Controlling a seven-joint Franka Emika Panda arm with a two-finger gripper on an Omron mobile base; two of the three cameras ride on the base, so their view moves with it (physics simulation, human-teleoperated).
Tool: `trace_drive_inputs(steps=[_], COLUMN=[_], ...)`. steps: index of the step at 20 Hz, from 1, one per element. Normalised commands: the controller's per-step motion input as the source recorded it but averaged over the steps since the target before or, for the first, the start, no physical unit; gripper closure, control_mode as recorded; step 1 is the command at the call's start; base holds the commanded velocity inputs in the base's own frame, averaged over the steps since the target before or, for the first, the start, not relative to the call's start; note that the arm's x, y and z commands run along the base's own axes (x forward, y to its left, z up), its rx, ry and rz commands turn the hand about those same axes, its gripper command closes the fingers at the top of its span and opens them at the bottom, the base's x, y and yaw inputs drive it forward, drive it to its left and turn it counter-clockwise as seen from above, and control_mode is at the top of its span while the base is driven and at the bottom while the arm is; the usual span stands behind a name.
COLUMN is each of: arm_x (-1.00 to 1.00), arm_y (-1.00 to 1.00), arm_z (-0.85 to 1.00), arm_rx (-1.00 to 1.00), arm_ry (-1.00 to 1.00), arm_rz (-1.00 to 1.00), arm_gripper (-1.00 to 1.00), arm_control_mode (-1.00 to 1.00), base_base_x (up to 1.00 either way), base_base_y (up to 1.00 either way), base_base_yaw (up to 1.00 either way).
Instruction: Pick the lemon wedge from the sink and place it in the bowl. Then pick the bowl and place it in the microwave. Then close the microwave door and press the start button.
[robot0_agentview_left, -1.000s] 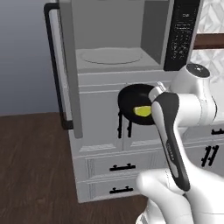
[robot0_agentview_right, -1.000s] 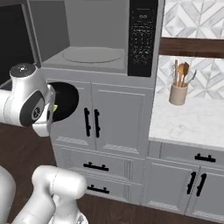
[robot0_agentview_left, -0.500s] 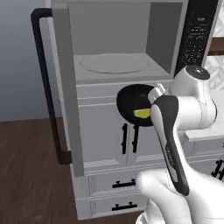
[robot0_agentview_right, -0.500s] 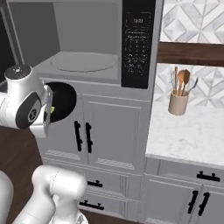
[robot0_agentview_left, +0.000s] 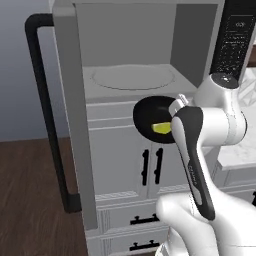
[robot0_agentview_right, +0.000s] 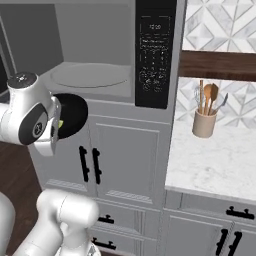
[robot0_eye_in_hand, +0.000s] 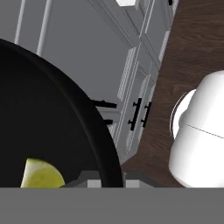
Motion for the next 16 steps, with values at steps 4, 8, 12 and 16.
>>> trace_drive_inputs(steps=[4, 8, 12, 16], arm_x=[0.0, 0.0, 0.0, 0.0], arm_y=[0.0, 0.0, 0.0, 0.0], arm_z=[0.0, 0.0, 0.0, 0.0], arm_rx=[0.0, 0.0, 0.0, 0.0], arm_ry=[0.0, 0.0, 0.0, 0.0], arm_rz=[0.0, 0.0, 0.0, 0.0], arm_gripper=[1.0, 1.0, 1.0, 1.0], arm_control_mode=[1.0, 1.0, 1.0, 1.0], base_base_x=[0.46, 0.51, 0.3, 0.3], base_base_y=[-0.03, -0.04, 0.0, 0.0], base_base_yaw=[0.0, 0.0, 0.0, 0.0])
